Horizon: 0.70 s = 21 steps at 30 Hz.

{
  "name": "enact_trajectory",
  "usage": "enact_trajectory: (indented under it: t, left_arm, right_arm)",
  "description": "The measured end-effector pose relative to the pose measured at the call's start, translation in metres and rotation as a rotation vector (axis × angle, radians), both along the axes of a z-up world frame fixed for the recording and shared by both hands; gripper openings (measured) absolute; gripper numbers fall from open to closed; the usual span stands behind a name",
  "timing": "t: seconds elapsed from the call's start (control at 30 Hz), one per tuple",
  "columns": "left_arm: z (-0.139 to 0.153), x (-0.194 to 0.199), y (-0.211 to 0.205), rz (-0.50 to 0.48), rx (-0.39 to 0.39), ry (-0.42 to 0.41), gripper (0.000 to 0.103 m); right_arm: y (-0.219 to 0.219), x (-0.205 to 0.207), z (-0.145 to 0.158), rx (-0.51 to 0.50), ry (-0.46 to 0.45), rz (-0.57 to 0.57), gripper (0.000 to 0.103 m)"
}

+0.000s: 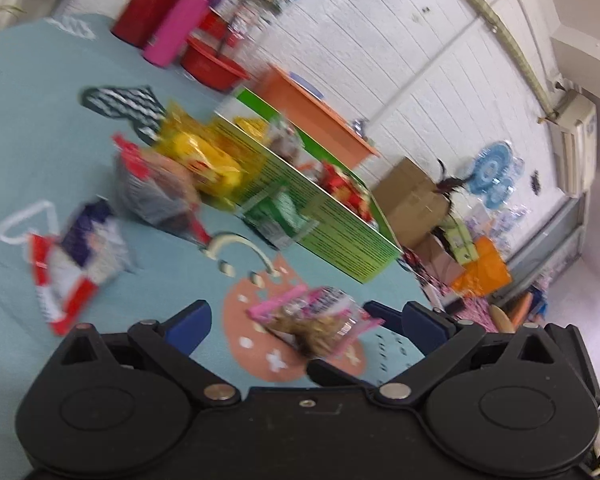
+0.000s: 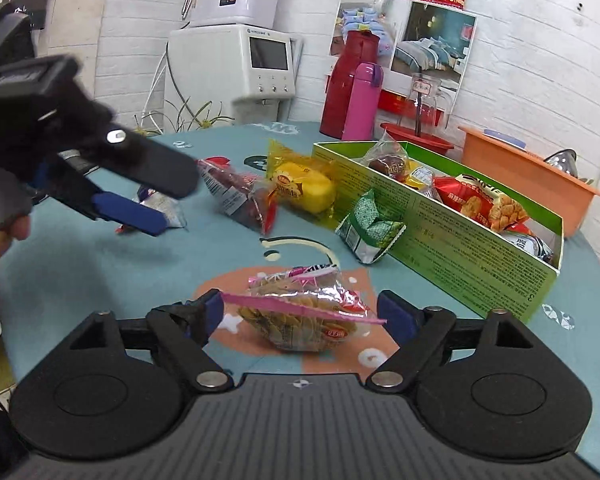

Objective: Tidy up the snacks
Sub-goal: 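Move the left gripper to the clear nut bag and grasp it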

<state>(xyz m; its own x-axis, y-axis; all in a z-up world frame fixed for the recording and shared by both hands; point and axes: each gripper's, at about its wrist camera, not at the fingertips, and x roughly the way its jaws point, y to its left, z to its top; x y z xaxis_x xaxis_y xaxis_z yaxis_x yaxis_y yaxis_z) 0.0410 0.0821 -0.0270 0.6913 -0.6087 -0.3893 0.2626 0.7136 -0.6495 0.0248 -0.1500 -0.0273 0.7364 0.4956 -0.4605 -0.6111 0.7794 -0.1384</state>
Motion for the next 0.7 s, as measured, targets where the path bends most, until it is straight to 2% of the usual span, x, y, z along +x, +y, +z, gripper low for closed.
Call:
enact_trajectory:
  t: [0.13, 0.23, 0.4, 0.43, 0.47, 0.5, 0.53, 0.57, 0.63, 0.7]
  left_arm:
    - [-0.007, 0.017, -0.022, -0.075, -0.025, 0.035, 0.103]
    - [-0.009, 0.027, -0.036, -0.102, 0.0, 0.035, 0.103]
    - [-0.011, 0.037, -0.049, -0.118, 0.04, 0.03, 0.103]
    - [-0.013, 0.04, -0.051, -0.118, 0.052, 0.039, 0.09]
    - [-0.015, 0.044, -0.053, -0.118, 0.069, 0.057, 0.062]
    - [-0.018, 0.048, -0.055, -0.113, 0.085, 0.076, 0.055]
    - [-0.019, 0.049, -0.055, -0.099, 0.085, 0.066, 0.06]
    - [-0.019, 0.05, -0.055, -0.086, 0.089, 0.066, 0.057]
    - [-0.017, 0.049, -0.054, -0.095, 0.075, 0.055, 0.052]
    - [-0.014, 0.047, -0.054, -0.1, 0.088, 0.044, 0.052]
  right_arm:
    - [-0.011, 0.002, 0.0, 0.024, 0.045, -0.04, 0.103]
    - [-0.015, 0.008, -0.002, 0.044, 0.084, -0.053, 0.103]
    - [-0.006, 0.019, -0.001, 0.021, 0.071, -0.041, 0.103]
    - [-0.004, 0.021, -0.001, 0.012, 0.066, -0.026, 0.103]
    - [-0.002, 0.024, -0.002, 0.002, 0.064, -0.014, 0.103]
    - [0.001, 0.026, -0.002, -0.014, 0.066, -0.016, 0.099]
    - [0.003, 0.026, -0.003, -0.029, 0.055, -0.022, 0.091]
    - [0.004, 0.026, -0.002, -0.034, 0.05, -0.013, 0.077]
    - [0.003, 0.024, -0.002, -0.035, 0.042, -0.033, 0.07]
    - [-0.002, 0.024, 0.001, -0.008, 0.053, -0.036, 0.065]
